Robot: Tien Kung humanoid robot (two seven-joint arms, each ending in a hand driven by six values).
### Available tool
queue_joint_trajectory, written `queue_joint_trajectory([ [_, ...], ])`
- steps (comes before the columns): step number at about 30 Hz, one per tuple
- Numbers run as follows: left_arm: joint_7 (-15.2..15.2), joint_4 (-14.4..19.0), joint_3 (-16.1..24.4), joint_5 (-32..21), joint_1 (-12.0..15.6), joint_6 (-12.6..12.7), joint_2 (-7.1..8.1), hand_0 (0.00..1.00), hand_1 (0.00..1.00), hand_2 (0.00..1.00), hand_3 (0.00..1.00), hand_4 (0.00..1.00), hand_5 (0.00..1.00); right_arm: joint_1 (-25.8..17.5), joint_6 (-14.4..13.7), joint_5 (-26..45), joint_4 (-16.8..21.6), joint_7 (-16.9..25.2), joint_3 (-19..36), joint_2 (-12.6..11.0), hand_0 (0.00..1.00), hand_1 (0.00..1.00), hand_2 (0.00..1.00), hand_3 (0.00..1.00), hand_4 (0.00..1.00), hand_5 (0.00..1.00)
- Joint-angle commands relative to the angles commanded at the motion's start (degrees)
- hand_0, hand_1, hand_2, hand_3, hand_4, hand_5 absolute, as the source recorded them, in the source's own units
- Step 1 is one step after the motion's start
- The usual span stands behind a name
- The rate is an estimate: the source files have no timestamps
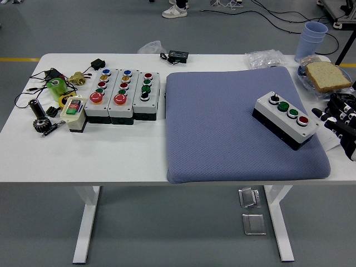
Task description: Pick up the button,place it on the desk,press the button,press the button
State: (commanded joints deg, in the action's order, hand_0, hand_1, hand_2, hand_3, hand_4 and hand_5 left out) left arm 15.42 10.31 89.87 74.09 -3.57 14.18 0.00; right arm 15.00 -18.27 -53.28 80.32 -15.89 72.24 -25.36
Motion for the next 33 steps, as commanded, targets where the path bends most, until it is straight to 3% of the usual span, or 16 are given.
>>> queue_joint_trajectory([
  [7, 0.0, 0.0, -0.3, 0.1, -0.1, -0.1, 0.0, 0.517, 0.417, 0.416, 0.433, 0.248, 0.549, 5.4, 0.3, -14.5, -4.2, -2.2, -5.0, 0.9, 0.987, 0.935, 0.998, 0.998, 0.998, 0.209],
  [19, 0.0, 0.0, -0.2, 1.0, 0.2, 0.0, 0.0, 0.518, 0.418, 0.415, 0.432, 0.251, 0.549, 13.0, 3.6, -43.2, -10.7, -6.8, -11.4, 3.9, 0.992, 0.942, 0.998, 0.998, 0.998, 0.217],
  [27, 0.2, 0.0, -0.1, 1.8, 0.3, -0.1, 0.0, 0.517, 0.417, 0.414, 0.431, 0.252, 0.55, 16.3, 5.1, -44.5, -13.5, -8.5, -14.6, 6.0, 0.992, 0.938, 0.998, 0.998, 0.998, 0.235],
  [33, 0.3, 0.0, 0.0, 1.7, 0.3, 0.1, 0.0, 0.517, 0.417, 0.414, 0.43, 0.252, 0.55, 21.3, 5.9, -42.8, -19.2, -10.2, -18.8, 9.4, 0.993, 0.935, 0.998, 0.998, 0.998, 0.238],
])
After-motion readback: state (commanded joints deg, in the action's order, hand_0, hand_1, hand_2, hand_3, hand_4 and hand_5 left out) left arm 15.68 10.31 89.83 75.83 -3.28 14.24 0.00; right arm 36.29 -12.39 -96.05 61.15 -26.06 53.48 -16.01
